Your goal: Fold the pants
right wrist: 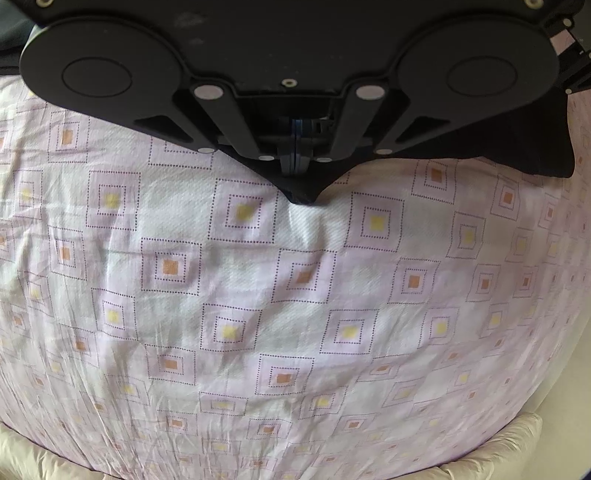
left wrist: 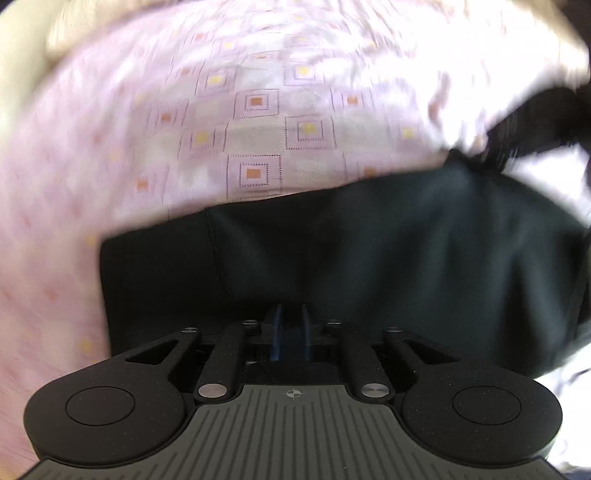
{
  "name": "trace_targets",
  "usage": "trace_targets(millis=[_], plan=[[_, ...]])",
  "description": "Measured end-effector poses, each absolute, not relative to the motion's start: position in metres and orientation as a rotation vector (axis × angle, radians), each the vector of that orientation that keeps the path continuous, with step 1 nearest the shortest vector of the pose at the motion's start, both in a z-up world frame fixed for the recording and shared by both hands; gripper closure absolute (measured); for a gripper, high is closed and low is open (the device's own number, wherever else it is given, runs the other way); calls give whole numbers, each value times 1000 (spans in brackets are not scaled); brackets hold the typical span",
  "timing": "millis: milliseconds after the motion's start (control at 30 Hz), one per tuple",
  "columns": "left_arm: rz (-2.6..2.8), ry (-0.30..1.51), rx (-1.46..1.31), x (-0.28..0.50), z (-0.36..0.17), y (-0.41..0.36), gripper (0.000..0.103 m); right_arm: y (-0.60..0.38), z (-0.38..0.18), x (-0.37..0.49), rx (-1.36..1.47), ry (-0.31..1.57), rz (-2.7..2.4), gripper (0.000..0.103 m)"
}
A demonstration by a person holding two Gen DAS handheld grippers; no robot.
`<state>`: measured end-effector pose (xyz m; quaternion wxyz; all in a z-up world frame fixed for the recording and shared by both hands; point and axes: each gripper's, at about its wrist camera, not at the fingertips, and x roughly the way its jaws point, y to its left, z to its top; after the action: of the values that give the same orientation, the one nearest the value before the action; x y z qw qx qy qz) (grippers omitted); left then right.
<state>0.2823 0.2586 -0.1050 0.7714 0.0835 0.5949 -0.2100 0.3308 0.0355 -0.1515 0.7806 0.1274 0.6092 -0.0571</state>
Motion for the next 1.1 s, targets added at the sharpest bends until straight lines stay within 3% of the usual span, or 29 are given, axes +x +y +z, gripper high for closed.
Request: trace_targets(millis=[33, 100, 367, 467, 533, 767, 867, 1000, 1100], plan=[[-479, 1318, 73, 286, -103, 271, 50, 35, -151, 331, 270, 1315, -119, 103], [-469, 1312, -56, 290, -95, 295, 31, 36, -150, 329, 267, 1312, -115, 103], [-287, 1187, -92, 293, -60, 362, 30, 38, -147, 325, 287, 1301, -133, 103], [-267, 1216, -64, 299, -66, 377, 30, 34, -140, 316, 328, 1276, -129, 101], [-279, 1232, -44, 295, -73, 379, 30, 34, -128, 306, 345, 1229, -120, 91], [-310, 1308, -18, 271, -107, 383, 30, 42, -104, 253, 365, 1155, -48, 91], [-310, 1302, -65, 270, -116, 385, 21, 47, -103, 230, 387, 1165, -52, 91], [-346, 1309, -129, 278, -122, 383, 1, 54, -106, 208, 404, 1185, -58, 91], [-351, 1296, -147, 286, -121, 378, 1, 60, -111, 196, 412, 1205, -59, 90]])
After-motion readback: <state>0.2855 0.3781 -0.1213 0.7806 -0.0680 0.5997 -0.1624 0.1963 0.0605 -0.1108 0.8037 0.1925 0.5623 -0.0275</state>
